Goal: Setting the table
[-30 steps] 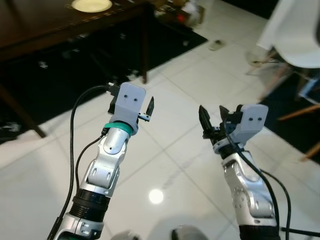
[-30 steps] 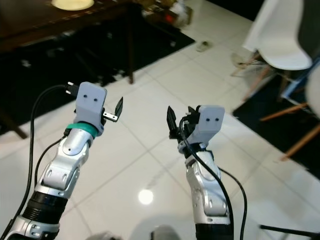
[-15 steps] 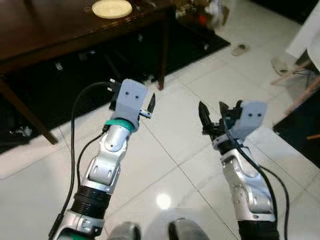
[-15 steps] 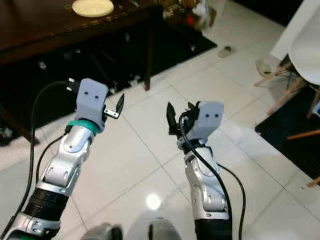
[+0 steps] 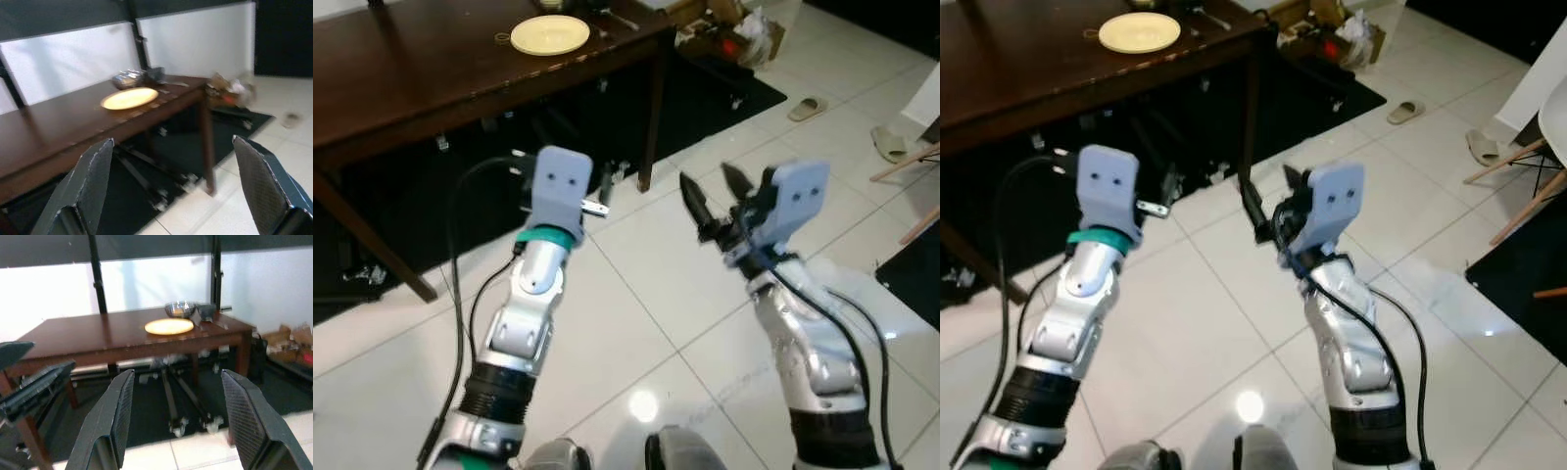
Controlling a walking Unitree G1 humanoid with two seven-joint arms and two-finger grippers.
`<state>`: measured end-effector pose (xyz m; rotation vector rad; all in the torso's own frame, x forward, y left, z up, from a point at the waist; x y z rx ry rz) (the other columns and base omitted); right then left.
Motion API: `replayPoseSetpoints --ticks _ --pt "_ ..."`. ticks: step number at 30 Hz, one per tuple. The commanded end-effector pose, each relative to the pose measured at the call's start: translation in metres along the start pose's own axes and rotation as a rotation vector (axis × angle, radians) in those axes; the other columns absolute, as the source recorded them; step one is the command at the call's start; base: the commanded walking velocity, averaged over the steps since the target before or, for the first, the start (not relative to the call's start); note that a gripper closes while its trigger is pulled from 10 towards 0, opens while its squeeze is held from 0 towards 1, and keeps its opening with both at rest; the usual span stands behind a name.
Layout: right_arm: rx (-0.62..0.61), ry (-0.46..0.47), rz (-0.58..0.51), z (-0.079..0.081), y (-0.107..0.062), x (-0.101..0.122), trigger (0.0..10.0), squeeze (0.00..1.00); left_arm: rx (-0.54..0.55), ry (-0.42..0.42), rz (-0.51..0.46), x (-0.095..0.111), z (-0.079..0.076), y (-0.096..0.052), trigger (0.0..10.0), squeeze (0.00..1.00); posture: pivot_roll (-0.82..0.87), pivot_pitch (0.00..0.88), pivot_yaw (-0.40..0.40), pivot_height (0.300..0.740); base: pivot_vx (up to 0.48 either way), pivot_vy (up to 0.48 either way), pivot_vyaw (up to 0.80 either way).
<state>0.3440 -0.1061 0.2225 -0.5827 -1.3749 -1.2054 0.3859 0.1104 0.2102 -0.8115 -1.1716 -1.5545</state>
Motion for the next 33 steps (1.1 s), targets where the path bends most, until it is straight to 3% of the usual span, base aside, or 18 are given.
replayPoseSetpoints --ticks 1,6,11,21,26,28,33 --pt "0.003 0.011 0.017 -0.002 0.002 -0.003 10.0 0.0 0.046 -0.004 0.07 -0.019 0.015 0.003 10.0 0.0 -0.12 0.0 0.062 0.74 0.394 0.0 0.0" --pt "-0.009 0.0 0.007 -0.009 0.005 0.003 10.0 0.0 0.097 -0.082 0.138 -0.034 0.033 0.011 10.0 0.0 -0.12 0.0 0.063 0.74 0.388 0.0 0.0" --pt "-0.023 -0.003 -0.002 -0.014 0.006 0.007 10.0 0.0 0.103 -0.131 0.16 -0.038 0.039 0.016 10.0 0.0 -0.12 0.0 0.065 0.74 0.375 0.0 0.0" --pt "-0.084 0.024 -0.024 -0.035 0.006 0.016 10.0 0.0 0.109 -0.141 0.146 -0.037 0.055 0.026 10.0 0.0 -0.11 0.0 0.065 0.74 0.36 0.0 0.0" --pt "-0.095 0.034 -0.033 -0.038 0.007 0.017 10.0 0.0 0.081 -0.174 0.135 -0.032 0.051 0.029 10.0 0.0 -0.11 0.0 0.064 0.74 0.358 0.0 0.0" --pt "-0.136 0.051 -0.049 -0.045 0.007 0.02 10.0 0.0 0.024 -0.219 0.118 -0.025 0.042 0.032 10.0 0.0 -0.11 0.0 0.064 0.74 0.358 0.0 0.0" --pt "-0.191 0.062 -0.062 -0.055 0.007 0.023 10.0 0.0 -0.026 -0.23 0.089 -0.016 0.033 0.034 10.0 0.0 -0.12 0.0 0.064 0.74 0.359 0.0 0.0"
Point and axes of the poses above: a point about 5 cm out from each wrist's last joint towards the gripper, its own y axis pointing out of the wrist towards the gripper, its own x axis along the axis of the wrist's last joint, z = x × y, the point moved 6 cm from there along y, pointing out of the wrist towards the gripper, and after that the axes turned 9 degrees about y, right-handed, at the moved point
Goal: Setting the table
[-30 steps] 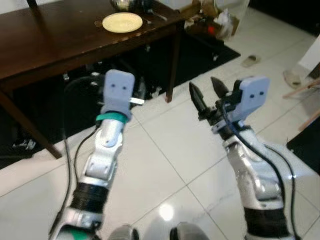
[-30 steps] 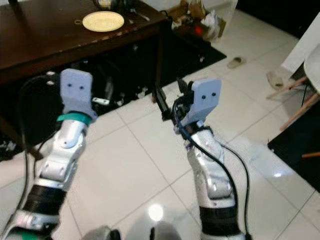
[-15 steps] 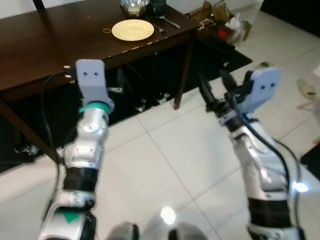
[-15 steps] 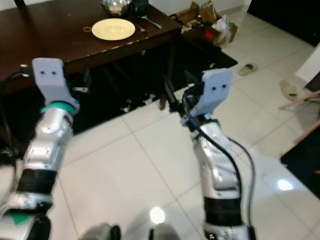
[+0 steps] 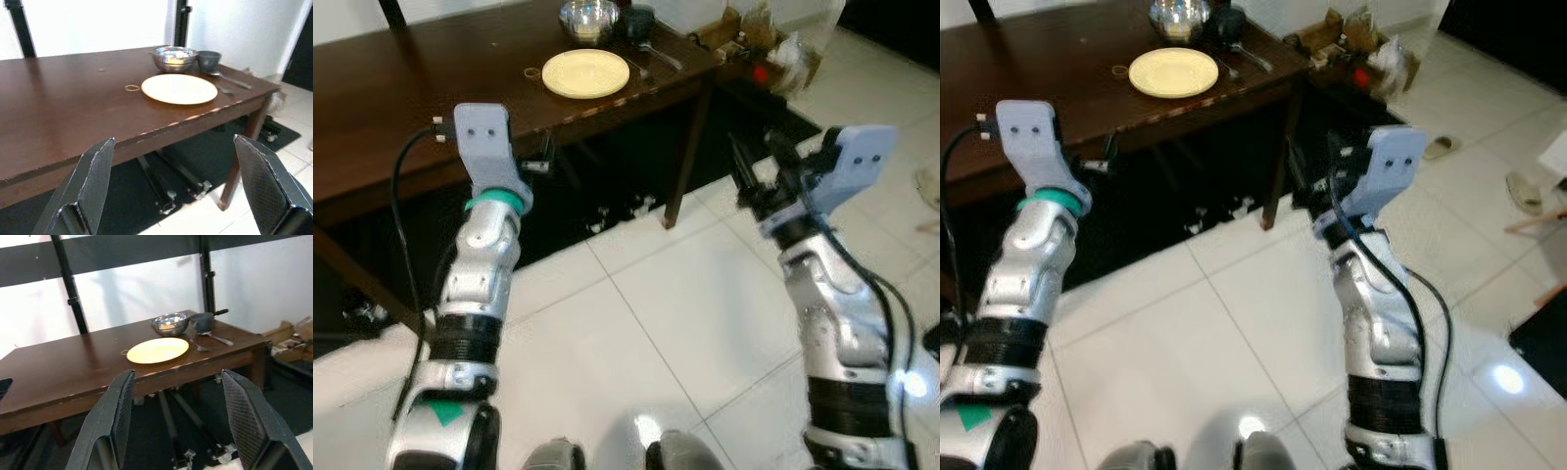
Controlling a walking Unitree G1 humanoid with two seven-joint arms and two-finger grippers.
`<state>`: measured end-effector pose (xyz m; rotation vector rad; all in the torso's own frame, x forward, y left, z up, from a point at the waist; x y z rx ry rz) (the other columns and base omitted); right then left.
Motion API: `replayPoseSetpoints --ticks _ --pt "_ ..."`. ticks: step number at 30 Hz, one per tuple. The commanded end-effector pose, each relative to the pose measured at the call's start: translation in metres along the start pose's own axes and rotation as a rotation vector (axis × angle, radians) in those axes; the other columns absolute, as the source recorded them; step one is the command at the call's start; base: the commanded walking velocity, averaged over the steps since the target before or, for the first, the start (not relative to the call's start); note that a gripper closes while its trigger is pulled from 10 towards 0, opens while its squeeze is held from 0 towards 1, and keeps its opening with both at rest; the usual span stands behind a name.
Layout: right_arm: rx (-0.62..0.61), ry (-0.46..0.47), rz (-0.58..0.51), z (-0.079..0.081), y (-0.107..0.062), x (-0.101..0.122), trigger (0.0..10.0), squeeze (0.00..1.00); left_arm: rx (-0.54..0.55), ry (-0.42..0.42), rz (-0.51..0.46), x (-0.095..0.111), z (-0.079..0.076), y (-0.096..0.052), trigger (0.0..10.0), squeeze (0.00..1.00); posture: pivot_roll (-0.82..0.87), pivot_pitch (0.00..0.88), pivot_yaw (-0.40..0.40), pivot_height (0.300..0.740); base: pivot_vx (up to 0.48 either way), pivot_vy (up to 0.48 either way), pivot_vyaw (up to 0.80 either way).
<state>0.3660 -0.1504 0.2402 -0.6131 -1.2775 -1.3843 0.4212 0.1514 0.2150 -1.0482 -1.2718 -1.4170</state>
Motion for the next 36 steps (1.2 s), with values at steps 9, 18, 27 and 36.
replayPoseSetpoints --ticks 9,18,27,36 --pt "-0.069 0.021 0.002 -0.017 -0.002 0.0 10.0 0.0 -0.045 0.035 -0.049 0.013 -0.016 0.007 10.0 0.0 -0.13 0.0 0.065 0.74 0.372 0.0 0.0" --pt "-0.072 0.028 0.004 -0.016 -0.002 -0.002 10.0 0.0 -0.101 0.047 -0.078 0.02 -0.031 0.008 10.0 0.0 -0.13 0.0 0.065 0.74 0.48 0.0 0.0" --pt "-0.074 0.03 0.007 -0.016 -0.002 -0.003 10.0 0.0 -0.141 0.05 -0.085 0.019 -0.044 0.005 10.0 0.0 -0.13 0.0 0.064 0.74 0.477 0.0 0.0" --pt "-0.073 0.031 0.01 -0.015 -0.002 -0.004 10.0 0.0 -0.158 0.046 -0.087 0.019 -0.049 0.004 10.0 0.0 -0.13 0.0 0.064 0.74 0.461 0.0 0.0"
Point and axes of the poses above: a point about 5 cm out from each wrist's last joint towards the gripper, its own y axis pointing out of the wrist towards the gripper, its own x axis along the axis of the wrist's last joint, z = x × y, the point moved 6 cm from there along y, pointing out of the wrist towards the gripper, and after that the axes turned 9 degrees about y, right-handed, at the moved point
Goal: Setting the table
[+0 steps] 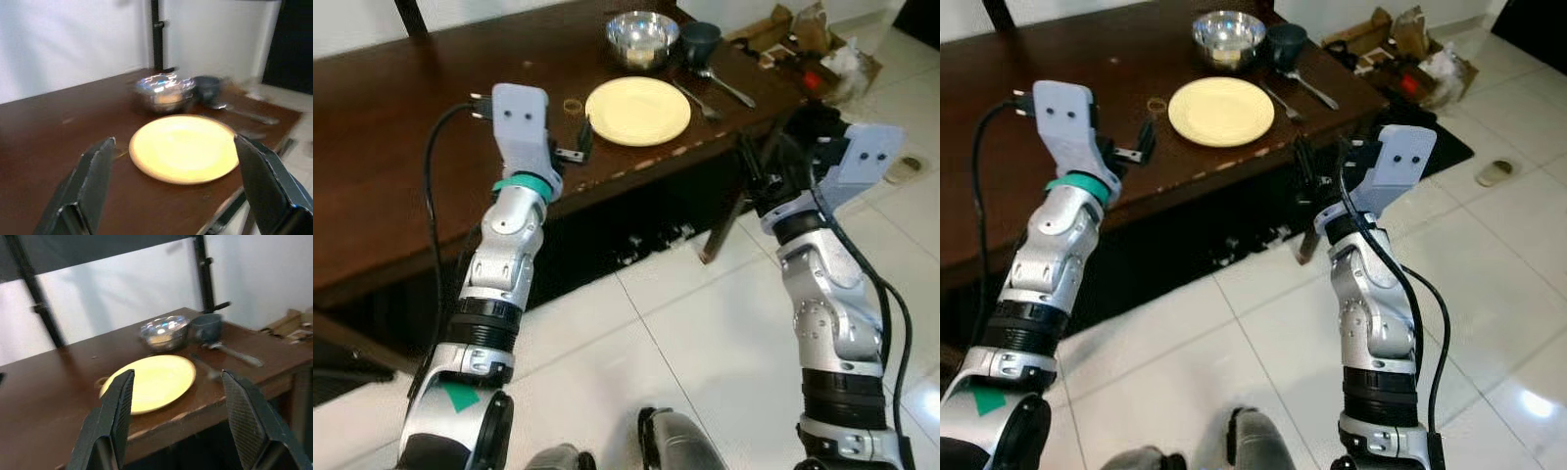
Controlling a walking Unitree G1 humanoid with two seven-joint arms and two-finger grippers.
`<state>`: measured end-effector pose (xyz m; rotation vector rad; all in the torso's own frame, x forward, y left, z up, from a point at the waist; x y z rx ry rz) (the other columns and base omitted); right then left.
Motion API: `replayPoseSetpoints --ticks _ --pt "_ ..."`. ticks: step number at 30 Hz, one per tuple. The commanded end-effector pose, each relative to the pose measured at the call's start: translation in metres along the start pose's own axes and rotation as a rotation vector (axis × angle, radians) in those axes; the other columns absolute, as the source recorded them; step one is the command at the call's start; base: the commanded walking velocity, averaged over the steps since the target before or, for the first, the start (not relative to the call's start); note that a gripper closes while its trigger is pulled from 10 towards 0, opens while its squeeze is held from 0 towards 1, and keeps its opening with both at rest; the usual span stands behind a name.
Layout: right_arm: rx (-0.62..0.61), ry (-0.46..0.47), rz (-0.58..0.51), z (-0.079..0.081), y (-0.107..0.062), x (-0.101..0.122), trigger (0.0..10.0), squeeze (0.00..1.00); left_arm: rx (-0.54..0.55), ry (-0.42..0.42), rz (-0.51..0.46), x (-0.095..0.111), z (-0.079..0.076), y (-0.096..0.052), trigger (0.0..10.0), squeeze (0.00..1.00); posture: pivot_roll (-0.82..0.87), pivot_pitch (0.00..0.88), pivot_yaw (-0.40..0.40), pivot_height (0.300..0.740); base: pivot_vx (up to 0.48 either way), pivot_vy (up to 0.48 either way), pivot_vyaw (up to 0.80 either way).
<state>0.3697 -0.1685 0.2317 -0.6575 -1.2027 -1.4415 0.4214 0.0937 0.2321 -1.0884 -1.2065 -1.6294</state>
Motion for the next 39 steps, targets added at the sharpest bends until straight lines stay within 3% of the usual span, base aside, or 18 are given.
replayPoseSetpoints --ticks 1,11,22,26,33,39 --pt "0.011 0.008 0.005 0.005 0.0 -0.002 10.0 0.0 0.008 0.014 0.007 -0.003 0.005 -0.003 10.0 0.0 -0.13 0.0 0.064 0.74 0.461 0.0 0.0" --pt "0.009 0.009 0.007 0.005 0.0 -0.003 10.0 0.0 -0.016 0.011 0.009 -0.004 -0.001 -0.003 10.0 0.0 -0.13 0.0 0.066 0.74 0.459 0.0 0.0" --pt "-0.003 -0.004 0.015 0.003 0.001 -0.006 10.0 0.0 -0.119 -0.002 0.031 -0.009 -0.024 -0.005 10.0 0.0 -0.13 0.0 0.074 0.74 0.458 0.0 0.0" --pt "-0.007 -0.01 0.018 0.002 0.001 -0.007 10.0 0.0 -0.124 -0.004 0.032 -0.01 -0.025 -0.005 10.0 0.0 -0.13 0.0 0.074 0.74 0.465 0.0 0.0" --pt "-0.08 -0.08 0.067 -0.013 -0.001 -0.018 10.0 0.0 -0.189 -0.032 0.042 -0.01 -0.038 -0.005 10.0 0.0 -0.14 0.0 0.078 0.74 0.467 0.0 0.0" --pt "-0.146 -0.128 0.097 -0.027 -0.003 -0.025 10.0 0.0 -0.352 -0.145 0.082 -0.017 -0.063 -0.017 10.0 0.0 -0.14 0.0 0.077 0.74 0.111 0.0 0.0"
Point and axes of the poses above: a point about 5 cm out from each wrist's last joint towards the gripper, its own y axis pointing out of the wrist towards the gripper, its own x axis along the axis of the wrist's last joint, z = x × y, the point moved 6 cm from there along y, pointing out of the wrist towards the gripper, and after that the axes turned 9 degrees about y, right-handed, at the moved point
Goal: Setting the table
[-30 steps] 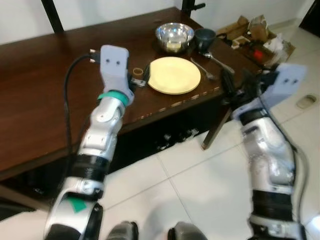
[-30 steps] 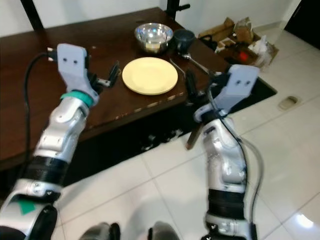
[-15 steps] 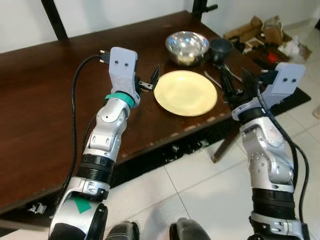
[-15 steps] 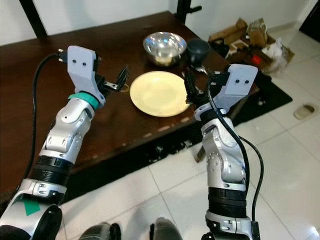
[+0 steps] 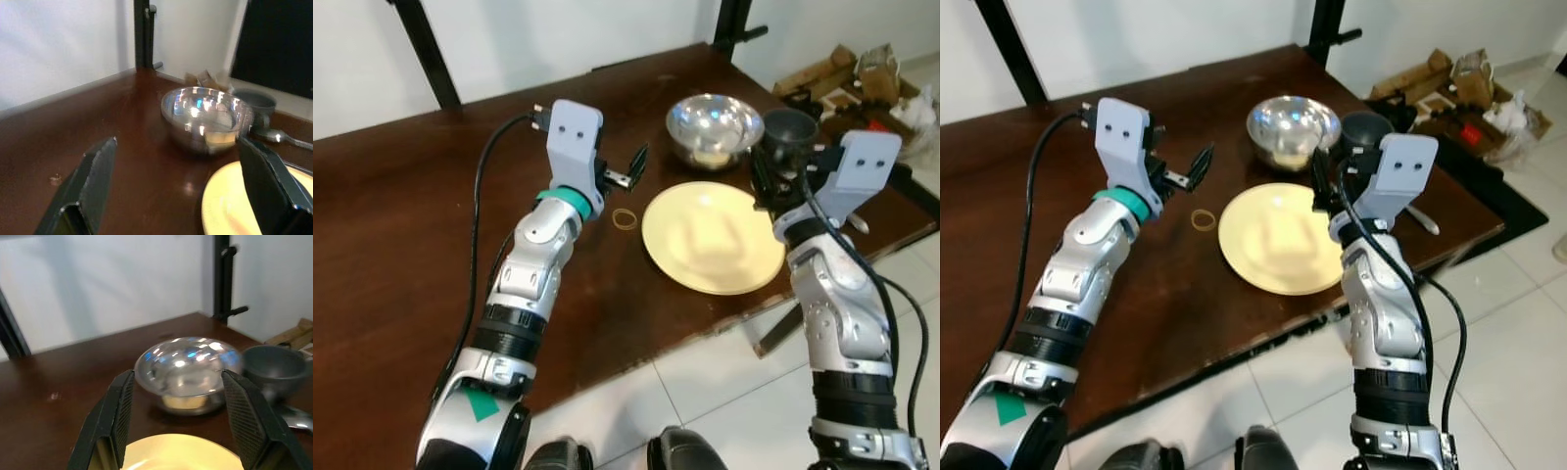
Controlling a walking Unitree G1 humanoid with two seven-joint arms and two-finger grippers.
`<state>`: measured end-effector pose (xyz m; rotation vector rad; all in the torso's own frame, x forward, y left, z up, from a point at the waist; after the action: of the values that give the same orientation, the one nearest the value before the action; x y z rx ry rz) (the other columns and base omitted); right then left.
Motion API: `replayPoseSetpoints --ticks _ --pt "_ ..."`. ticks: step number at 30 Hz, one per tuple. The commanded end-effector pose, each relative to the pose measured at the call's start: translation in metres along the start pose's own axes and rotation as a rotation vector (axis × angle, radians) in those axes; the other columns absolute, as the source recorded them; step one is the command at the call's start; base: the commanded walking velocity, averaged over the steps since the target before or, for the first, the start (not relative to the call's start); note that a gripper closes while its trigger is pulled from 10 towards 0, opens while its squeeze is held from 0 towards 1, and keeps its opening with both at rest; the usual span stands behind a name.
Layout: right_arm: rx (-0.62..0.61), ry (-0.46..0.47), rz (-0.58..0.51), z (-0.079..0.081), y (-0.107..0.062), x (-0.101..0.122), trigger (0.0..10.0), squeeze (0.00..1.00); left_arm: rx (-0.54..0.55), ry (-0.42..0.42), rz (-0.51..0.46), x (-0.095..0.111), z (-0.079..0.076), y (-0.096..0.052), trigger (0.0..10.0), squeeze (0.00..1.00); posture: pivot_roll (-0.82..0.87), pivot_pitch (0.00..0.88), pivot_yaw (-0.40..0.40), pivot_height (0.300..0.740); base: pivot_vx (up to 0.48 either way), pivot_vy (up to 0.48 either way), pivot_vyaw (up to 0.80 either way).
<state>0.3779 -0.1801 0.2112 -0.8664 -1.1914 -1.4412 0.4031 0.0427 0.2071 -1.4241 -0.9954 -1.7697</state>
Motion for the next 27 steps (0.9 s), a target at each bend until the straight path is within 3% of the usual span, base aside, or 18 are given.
replayPoseSetpoints --ticks 1,7,9,13,19,24,26,27 --pt "-0.06 -0.02 0.051 -0.013 -0.003 -0.014 10.0 0.0 -0.101 -0.045 0.022 -0.008 -0.018 -0.005 10.0 0.0 -0.14 0.0 0.077 0.74 0.0 0.0 0.0" --pt "-0.157 -0.06 0.094 -0.034 -0.007 -0.024 10.0 0.0 -0.228 -0.053 0.033 -0.02 -0.041 -0.011 10.0 0.0 -0.14 0.0 0.074 0.74 0.0 0.0 0.0" --pt "-0.157 -0.06 0.094 -0.034 -0.007 -0.024 10.0 0.0 -0.228 -0.053 0.033 -0.02 -0.041 -0.011 10.0 0.0 -0.14 0.0 0.074 0.74 0.0 0.0 0.0" --pt "-0.246 -0.13 0.135 -0.053 -0.012 -0.031 10.0 0.0 -0.344 -0.087 0.055 -0.034 -0.069 -0.007 10.0 0.0 -0.16 0.0 0.078 0.74 0.0 0.0 0.0" --pt "-0.276 -0.164 0.156 -0.059 -0.016 -0.034 10.0 0.0 -0.381 -0.092 0.056 -0.034 -0.077 -0.008 10.0 0.0 -0.16 0.0 0.081 0.74 0.0 0.0 0.0" --pt "-0.377 -0.205 0.173 -0.081 -0.026 -0.036 10.0 0.0 -0.481 -0.159 0.084 -0.04 -0.1 -0.012 10.0 0.0 -0.18 0.011 0.092 0.74 0.0 0.0 0.0" --pt "-0.377 -0.205 0.173 -0.081 -0.026 -0.036 10.0 0.0 -0.481 -0.159 0.084 -0.04 -0.1 -0.012 10.0 0.0 -0.18 0.011 0.092 0.74 0.0 0.0 0.0" --pt "-0.381 -0.197 0.153 -0.082 -0.026 -0.032 10.0 0.0 -0.511 -0.168 0.104 -0.045 -0.108 -0.01 10.0 0.0 -0.19 0.03 0.107 0.74 0.0 0.0 0.0"
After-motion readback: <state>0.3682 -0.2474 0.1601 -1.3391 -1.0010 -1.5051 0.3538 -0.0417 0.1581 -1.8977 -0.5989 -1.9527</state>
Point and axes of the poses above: a point about 5 cm out from each wrist's last joint towards the gripper, its own y axis pointing out of the wrist towards the gripper, its own x axis along the axis of the wrist's last joint, z = x × y, the point moved 6 cm from there along y, pointing out of the wrist towards the gripper, and after that the axes turned 9 degrees about y, right-handed, at the moved point
